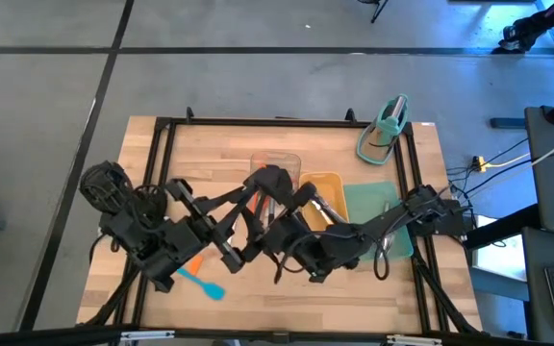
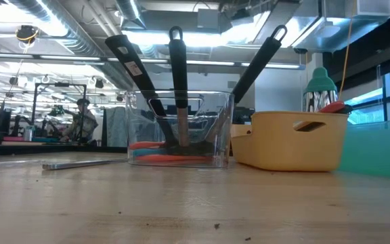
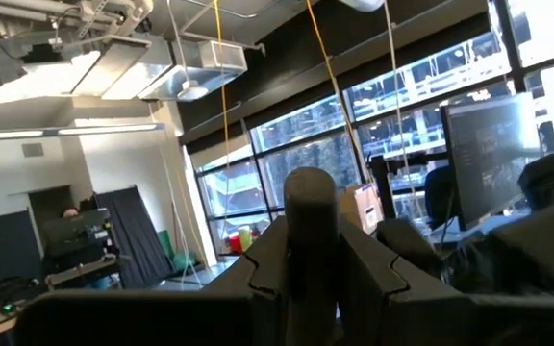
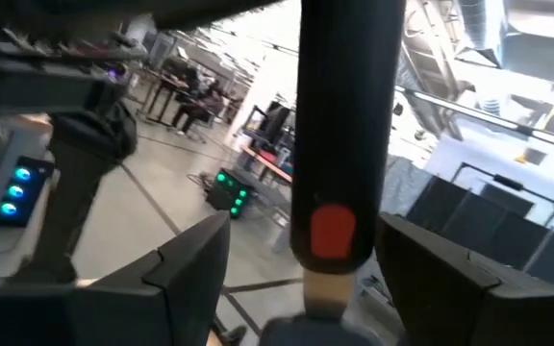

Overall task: Pick & Place Kitchen Items
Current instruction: Put the black spatula into the transparent bin

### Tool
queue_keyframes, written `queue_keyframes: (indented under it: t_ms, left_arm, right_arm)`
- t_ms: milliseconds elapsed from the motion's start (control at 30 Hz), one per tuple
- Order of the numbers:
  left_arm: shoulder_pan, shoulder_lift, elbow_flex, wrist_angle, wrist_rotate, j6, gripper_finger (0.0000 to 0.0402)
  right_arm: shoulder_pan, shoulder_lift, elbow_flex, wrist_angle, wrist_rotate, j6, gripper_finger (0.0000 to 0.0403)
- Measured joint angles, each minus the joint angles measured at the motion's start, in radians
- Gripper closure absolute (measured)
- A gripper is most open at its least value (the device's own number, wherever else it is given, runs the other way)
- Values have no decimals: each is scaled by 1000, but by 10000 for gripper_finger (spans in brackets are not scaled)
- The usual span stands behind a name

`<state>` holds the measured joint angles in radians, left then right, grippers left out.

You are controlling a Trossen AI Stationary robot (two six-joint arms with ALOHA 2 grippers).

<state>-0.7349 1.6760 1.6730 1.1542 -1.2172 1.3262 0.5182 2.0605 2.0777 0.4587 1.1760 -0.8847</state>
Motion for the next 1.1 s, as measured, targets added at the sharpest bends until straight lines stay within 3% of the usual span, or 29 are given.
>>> queue_keyframes:
  t_ms: [433,600,800,1033,1100]
  left_arm:
    - [-10,-4,0,-4,4,-5,353]
    - [-13,-4,0,-6,4,-5,353]
    - [-24,-4,0,-11,6,-5,353]
    - [-22,-4,0,-30,-12,-6,351]
    - [-28,-5,0,-56,-30,-5,326]
  right_arm:
    - [0,1,-1,92,-54,-105,158]
    - [-2,1,-1,93,-54,-102,202]
    - [-2,1,-1,100,-58,-99,296]
    - [0,2,-2,104,-28,-80,298]
    - [1,3,-2,110,-11,-82,298]
